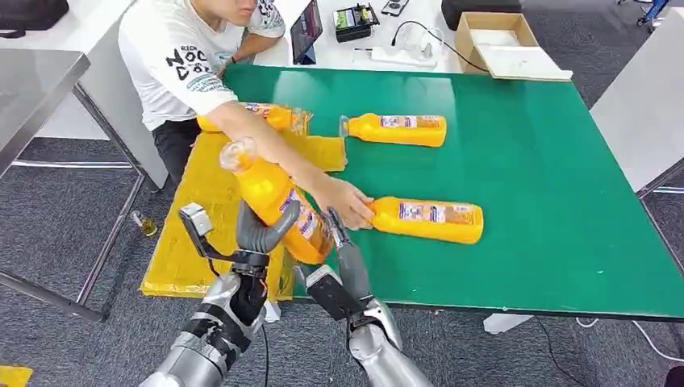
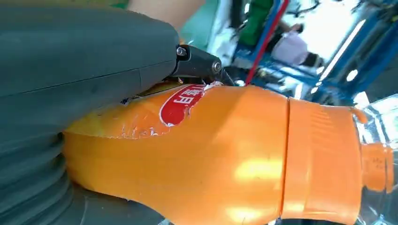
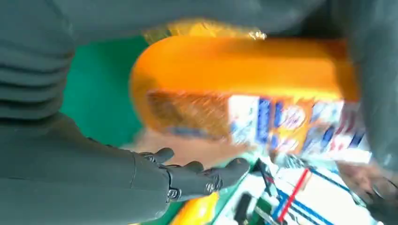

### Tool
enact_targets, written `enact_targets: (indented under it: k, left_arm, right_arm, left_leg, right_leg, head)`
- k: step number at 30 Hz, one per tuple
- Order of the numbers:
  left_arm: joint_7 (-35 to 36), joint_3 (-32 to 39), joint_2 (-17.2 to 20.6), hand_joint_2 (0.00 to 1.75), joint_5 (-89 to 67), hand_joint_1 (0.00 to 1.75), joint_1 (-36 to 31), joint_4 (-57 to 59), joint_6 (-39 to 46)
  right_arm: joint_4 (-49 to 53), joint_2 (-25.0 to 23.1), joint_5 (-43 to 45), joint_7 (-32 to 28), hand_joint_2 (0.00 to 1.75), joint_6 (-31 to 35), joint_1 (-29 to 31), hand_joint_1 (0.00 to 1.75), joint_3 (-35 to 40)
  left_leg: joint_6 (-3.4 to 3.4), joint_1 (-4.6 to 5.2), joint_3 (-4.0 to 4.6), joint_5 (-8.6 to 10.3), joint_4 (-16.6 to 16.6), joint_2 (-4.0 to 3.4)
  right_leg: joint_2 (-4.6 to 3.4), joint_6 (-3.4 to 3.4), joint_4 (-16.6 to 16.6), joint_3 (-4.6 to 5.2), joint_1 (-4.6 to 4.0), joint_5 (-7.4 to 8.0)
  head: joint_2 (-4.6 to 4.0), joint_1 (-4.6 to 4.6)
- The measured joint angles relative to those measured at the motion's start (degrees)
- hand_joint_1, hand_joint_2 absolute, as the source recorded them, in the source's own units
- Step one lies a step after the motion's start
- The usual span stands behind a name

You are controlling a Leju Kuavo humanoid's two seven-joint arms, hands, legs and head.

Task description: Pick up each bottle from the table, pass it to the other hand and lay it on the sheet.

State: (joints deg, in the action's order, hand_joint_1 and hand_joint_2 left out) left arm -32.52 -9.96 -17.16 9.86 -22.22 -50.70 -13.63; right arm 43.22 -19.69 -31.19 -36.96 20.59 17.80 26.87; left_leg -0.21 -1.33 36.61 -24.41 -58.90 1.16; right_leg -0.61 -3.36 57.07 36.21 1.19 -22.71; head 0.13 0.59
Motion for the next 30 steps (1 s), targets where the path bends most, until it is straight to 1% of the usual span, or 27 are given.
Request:
enact_targets:
  k: [1, 3, 5, 8, 10, 12, 13, 16, 18, 21, 26, 30]
  left_arm:
    - [-0.2, 0.6, 0.0, 1.75, -0.5, 1.75, -0.2, -0.4, 1.4]
    - [-1.9, 2.0, 0.0, 1.75, -3.6, 1.75, -0.6, -1.4, 7.2]
    - [-3.7, 3.2, 0.0, 1.75, -10.8, 1.75, -1.0, -3.1, 17.6]
    - [-5.4, 4.7, 0.6, 1.75, -25.7, 1.75, -1.6, -5.3, 37.6]
    - [-5.1, 5.3, 1.4, 1.75, -34.1, 1.75, -2.4, -5.3, 46.1]
    - [-4.1, 6.7, 2.2, 1.75, -46.9, 1.75, -3.3, -4.4, 52.0]
    - [-3.2, 8.0, 2.6, 1.75, -54.3, 1.75, -3.8, -3.9, 52.8]
    - [0.0, 15.4, 3.1, 1.75, -79.4, 1.75, -5.0, -1.9, 53.5]
    - [1.8, 19.5, 3.6, 1.75, -87.1, 1.75, -5.6, -0.3, 53.5]
    - [5.2, 22.4, 4.8, 1.75, -91.8, 1.75, -6.2, 2.5, 53.4]
    - [7.2, 22.2, 7.5, 1.75, -96.6, 1.75, -7.3, 11.6, 53.5]
    - [7.6, 22.0, 8.5, 1.75, -97.0, 1.75, -7.8, 15.3, 53.5]
  right_arm:
    - [0.7, 0.0, -0.3, -0.2, 0.00, 0.1, -0.2, 0.00, -0.3]
    - [2.3, 0.0, -0.4, -1.1, 0.00, 0.7, -0.7, 0.00, -1.0]
    - [5.2, 0.1, 0.4, -2.3, 0.00, 1.7, -1.8, 0.00, -1.7]
    - [12.3, 0.3, 4.6, -3.0, 0.00, 4.7, -4.0, 0.00, -2.0]
    - [16.8, 0.6, 7.1, -3.0, 0.00, 7.0, -5.2, 0.00, -1.8]
    - [21.4, 0.9, 9.5, -3.1, 0.00, 9.6, -6.0, 0.00, -0.8]
    - [23.2, 1.1, 10.5, -3.1, 0.00, 10.6, -6.3, 0.00, -0.3]
    - [29.5, 1.9, 13.9, -3.1, 0.00, 14.6, -7.5, 0.00, 2.2]
    - [32.9, 2.3, 15.2, -3.1, 0.00, 16.5, -7.9, 0.00, 3.6]
    - [36.8, 2.8, 16.2, -3.1, 0.00, 16.9, -8.6, 0.00, 4.9]
    - [40.2, 3.5, 17.6, -3.1, 0.00, 16.9, -8.8, 0.00, 6.1]
    - [41.3, 3.7, 17.8, -3.1, 0.00, 17.0, -8.8, 0.00, 6.6]
  left_leg:
    - [0.00, 0.00, 0.00, 0.00, 0.0, 0.00]
    - [0.00, 0.00, -0.01, 0.00, 0.0, -0.04]
    - [0.00, 0.00, 0.00, 0.03, 0.0, -0.01]
    - [0.00, 0.00, 0.01, 0.03, 0.0, 0.00]
    - [0.00, -0.01, 0.02, 0.03, 0.0, -0.01]
    - [0.00, -0.01, 0.01, 0.03, 0.0, -0.01]
    - [0.00, -0.01, 0.02, 0.03, 0.0, -0.01]
    - [0.00, 0.00, 0.00, 0.03, 0.0, -0.05]
    - [-0.01, 0.00, -0.05, 0.03, 0.0, -0.17]
    - [-0.02, -0.01, -0.05, 0.04, 0.0, -0.13]
    - [-0.03, -0.02, -0.04, 0.05, 0.0, -0.09]
    - [-0.03, -0.01, -0.03, 0.05, 0.0, -0.08]
  right_leg:
    - [-0.01, 0.00, 0.0, 0.00, 0.00, 0.01]
    - [-0.02, 0.00, 0.0, 0.01, 0.00, 0.02]
    - [-0.01, 0.00, 0.0, 0.00, 0.00, 0.01]
    - [0.00, 0.00, 0.0, 0.00, 0.00, 0.01]
    - [-0.01, 0.01, 0.0, 0.01, 0.00, 0.00]
    - [-0.01, 0.01, 0.0, 0.00, 0.00, 0.00]
    - [-0.01, 0.01, 0.0, 0.00, 0.00, 0.00]
    - [-0.02, 0.01, 0.0, 0.02, 0.00, 0.00]
    - [-0.06, 0.02, 0.0, 0.02, 0.00, 0.01]
    - [-0.04, 0.02, 0.0, 0.02, -0.01, 0.01]
    - [-0.05, 0.03, 0.0, 0.01, -0.01, 0.00]
    - [-0.04, 0.03, 0.0, 0.00, 0.00, 0.00]
  head:
    - [0.00, 0.02]
    - [0.00, 0.02]
    - [0.00, 0.00]
    - [0.00, 0.02]
    - [0.00, 0.00]
    - [0.00, 0.02]
    - [0.00, 0.02]
    - [0.00, 0.02]
    - [0.00, 0.02]
    - [0.00, 0.04]
    - [0.00, 0.00]
    - [0.00, 0.00]
